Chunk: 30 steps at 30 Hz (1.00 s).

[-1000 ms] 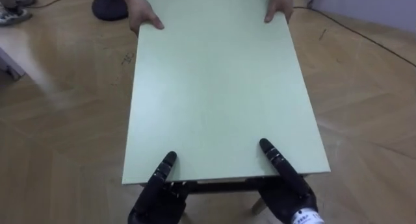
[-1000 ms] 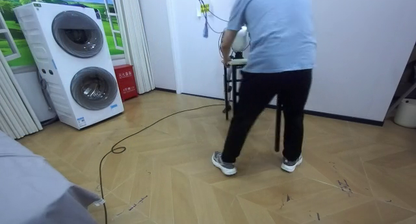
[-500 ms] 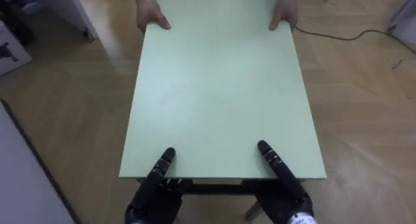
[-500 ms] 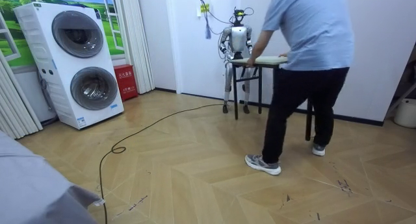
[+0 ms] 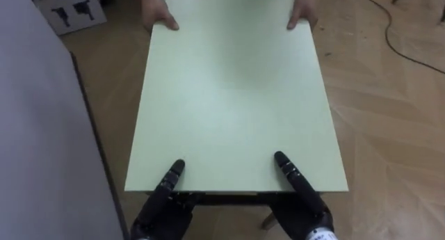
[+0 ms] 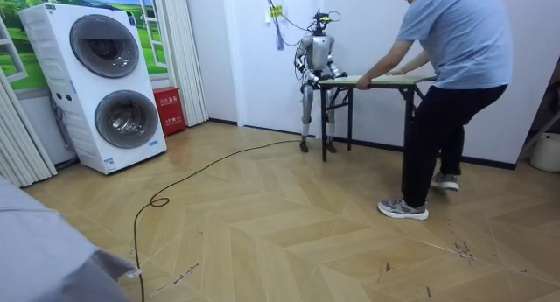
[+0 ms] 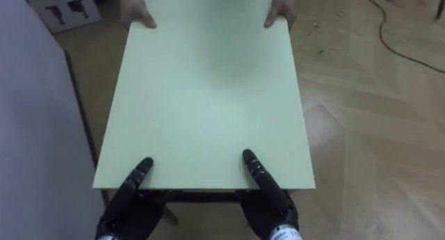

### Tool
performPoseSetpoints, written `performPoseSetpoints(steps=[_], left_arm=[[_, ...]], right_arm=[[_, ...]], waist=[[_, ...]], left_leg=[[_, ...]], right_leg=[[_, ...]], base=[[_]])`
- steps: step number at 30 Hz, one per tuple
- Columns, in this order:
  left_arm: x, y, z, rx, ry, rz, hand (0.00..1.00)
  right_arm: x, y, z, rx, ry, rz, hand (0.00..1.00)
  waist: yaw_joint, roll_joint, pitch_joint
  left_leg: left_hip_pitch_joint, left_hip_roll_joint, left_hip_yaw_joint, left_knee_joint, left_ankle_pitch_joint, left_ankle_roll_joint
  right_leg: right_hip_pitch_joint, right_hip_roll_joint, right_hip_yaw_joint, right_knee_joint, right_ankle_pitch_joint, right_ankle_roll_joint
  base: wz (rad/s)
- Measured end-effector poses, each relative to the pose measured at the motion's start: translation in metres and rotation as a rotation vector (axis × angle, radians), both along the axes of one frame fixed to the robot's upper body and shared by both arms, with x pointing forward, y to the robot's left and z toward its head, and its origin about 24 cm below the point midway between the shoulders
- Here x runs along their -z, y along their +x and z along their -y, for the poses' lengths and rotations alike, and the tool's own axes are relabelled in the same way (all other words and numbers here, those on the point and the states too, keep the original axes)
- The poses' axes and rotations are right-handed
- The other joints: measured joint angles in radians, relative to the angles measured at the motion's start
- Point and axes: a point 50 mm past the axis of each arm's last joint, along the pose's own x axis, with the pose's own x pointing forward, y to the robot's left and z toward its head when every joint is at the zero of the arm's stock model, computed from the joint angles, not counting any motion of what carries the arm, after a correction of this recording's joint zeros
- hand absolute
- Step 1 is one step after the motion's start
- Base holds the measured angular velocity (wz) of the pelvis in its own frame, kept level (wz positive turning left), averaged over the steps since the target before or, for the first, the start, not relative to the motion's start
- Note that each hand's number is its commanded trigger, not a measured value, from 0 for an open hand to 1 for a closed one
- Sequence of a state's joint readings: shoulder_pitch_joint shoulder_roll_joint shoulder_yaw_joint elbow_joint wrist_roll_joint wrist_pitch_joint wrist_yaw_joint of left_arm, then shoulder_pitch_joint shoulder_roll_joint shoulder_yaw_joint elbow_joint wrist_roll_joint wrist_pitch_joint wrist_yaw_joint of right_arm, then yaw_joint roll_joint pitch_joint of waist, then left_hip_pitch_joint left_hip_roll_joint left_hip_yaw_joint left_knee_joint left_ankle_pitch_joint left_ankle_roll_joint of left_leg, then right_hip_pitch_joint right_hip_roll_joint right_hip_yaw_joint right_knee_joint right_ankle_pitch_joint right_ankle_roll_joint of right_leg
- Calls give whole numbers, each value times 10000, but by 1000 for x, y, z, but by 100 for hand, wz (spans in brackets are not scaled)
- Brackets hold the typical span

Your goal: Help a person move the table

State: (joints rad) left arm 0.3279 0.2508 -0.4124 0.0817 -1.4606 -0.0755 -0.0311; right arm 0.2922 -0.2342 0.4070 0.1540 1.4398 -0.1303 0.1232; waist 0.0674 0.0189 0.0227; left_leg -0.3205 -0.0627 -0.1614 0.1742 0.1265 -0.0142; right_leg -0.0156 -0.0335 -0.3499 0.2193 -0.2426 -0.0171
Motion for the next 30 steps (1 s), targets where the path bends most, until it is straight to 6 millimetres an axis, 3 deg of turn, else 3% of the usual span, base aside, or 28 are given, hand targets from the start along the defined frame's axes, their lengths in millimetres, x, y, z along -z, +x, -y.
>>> performPoseSetpoints(steps=[1,2,3,4,6,8,9,12,18,21,22,23,25,26,27,30], left_arm=[[-1,5,2,89,19,104,100],[-1,5,1,51,39,114,100],[1,3,0,-81,52,45,100],[2,0,-1,-195,-103,-28,100],[3,-2,0,-194,-190,-120,100],[4,-2,0,-249,-246,-207,100],[4,-2,0,-296,-264,-286,100],[6,-6,5,-466,-390,-623,100],[8,-9,5,-592,-397,-715,100],[8,-9,6,-546,-319,-755,100],[9,-10,9,-496,-306,-840,100],[9,-10,10,-467,-290,-891,100],[9,-11,11,-417,-235,-940,100],[10,-11,11,-396,-222,-952,100],[11,-12,11,-306,-147,-1030,100],[11,-12,12,-300,-164,-1067,100]], right_arm=[[0,2,1,96,36,55,100],[1,4,1,66,21,39,100],[2,8,-2,-67,91,33,100],[0,10,-2,-229,-25,109,100],[0,10,0,-314,-169,127,100],[-1,11,1,-367,-185,140,100],[-2,12,0,-394,-230,129,100],[-3,12,1,-516,-639,128,100],[-4,9,0,-528,-629,127,100],[-2,5,0,-464,-645,-20,100],[0,1,1,-351,-626,-137,100],[1,-1,2,-268,-648,-182,100],[1,-2,3,-201,-635,-216,100],[1,-2,3,-200,-639,-225,100],[3,-4,5,-146,-670,-316,100],[3,-4,7,-114,-702,-323,100]], waist=[[-176,-31,21],[-107,-81,43],[-6,-140,34],[-33,-71,34],[-131,83,51],[-292,175,83],[-418,143,65],[-335,122,52],[-186,124,52],[-136,164,71],[-194,195,91],[-299,222,101],[-739,221,101],[-854,220,100],[-1060,273,92],[-1019,291,54]], left_leg=[[-49,157,928,-294,271,-72],[-94,351,1497,0,22,82],[-115,649,2670,1064,-973,403],[-92,1007,3356,2092,-1924,344],[8,1444,3640,2998,-2822,251],[34,1261,3432,2781,-2959,340],[100,1011,3237,2404,-2809,595],[421,655,3197,1814,-2589,750],[536,501,3136,1707,-2630,885],[736,445,3079,1702,-2718,1019],[832,319,2821,1717,-2758,1077],[862,266,2661,1727,-2780,1109],[832,-19,2114,1733,-2732,1171],[833,-94,2027,1763,-2724,1179],[863,-244,1810,1834,-2712,1185],[919,-299,1710,1558,-2531,1141]], right_leg=[[-53,-149,-560,23,-23,-175],[-56,-221,-752,30,-13,-231],[-3,-396,-1150,-13,4,-241],[45,-460,-1589,-67,64,-142],[41,-468,-1994,97,-26,-37],[41,-500,-2159,385,-232,146],[47,-560,-2160,371,-263,193],[147,-692,-1733,382,-231,301],[26,-868,-932,1005,-170,411],[-305,-1105,-500,2184,-220,497],[-594,-1247,-245,2925,-264,595],[-704,-1224,59,3112,-394,675],[-1234,-956,1330,2396,-656,597],[-1349,-882,1517,2095,-596,605],[-1432,-854,1674,1958,-108,594],[-1199,-832,1464,1629,8,531]], base=[[122],[56],[17],[26],[62],[78],[67],[27],[8],[4],[32],[60],[75],[83],[65],[29]])
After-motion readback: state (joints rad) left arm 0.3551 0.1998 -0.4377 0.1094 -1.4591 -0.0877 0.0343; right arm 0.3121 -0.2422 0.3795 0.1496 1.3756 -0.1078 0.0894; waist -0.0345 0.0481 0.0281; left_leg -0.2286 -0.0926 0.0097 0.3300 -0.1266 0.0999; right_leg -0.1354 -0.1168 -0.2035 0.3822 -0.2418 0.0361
